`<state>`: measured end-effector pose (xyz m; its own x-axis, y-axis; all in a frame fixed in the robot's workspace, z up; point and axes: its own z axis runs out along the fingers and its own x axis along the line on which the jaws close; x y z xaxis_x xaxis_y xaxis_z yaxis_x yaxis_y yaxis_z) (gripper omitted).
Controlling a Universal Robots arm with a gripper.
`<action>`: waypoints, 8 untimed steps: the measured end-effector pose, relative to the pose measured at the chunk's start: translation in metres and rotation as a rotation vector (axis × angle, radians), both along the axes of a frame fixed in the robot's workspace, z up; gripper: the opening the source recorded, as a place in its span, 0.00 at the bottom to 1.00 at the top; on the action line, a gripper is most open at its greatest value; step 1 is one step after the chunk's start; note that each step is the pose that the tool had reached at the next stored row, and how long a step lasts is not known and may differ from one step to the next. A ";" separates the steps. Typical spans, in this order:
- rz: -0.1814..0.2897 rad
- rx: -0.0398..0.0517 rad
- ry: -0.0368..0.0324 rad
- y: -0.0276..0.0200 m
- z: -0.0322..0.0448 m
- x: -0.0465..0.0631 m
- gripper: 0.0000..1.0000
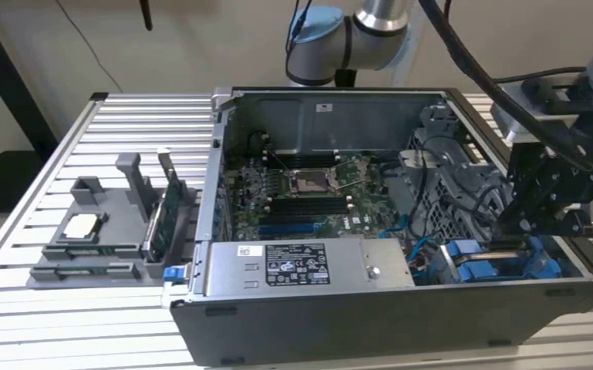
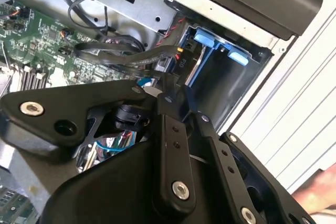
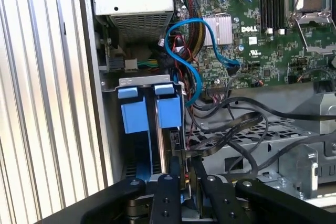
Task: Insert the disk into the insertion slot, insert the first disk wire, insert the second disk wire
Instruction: 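Insert the second disk wire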
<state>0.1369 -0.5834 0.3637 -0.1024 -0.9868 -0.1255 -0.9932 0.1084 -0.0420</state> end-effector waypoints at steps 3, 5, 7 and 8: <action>0.000 -0.0001 0.0000 0.0000 0.0049 0.000 0.23; 0.000 -0.0002 0.0000 0.0000 0.0075 0.000 0.23; 0.000 0.0000 0.0000 0.0000 0.0087 0.000 0.23; 0.000 0.0001 0.0000 0.0000 0.0087 0.000 0.23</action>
<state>0.1369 -0.5834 0.3724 -0.1024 -0.9868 -0.1256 -0.9932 0.1084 -0.0419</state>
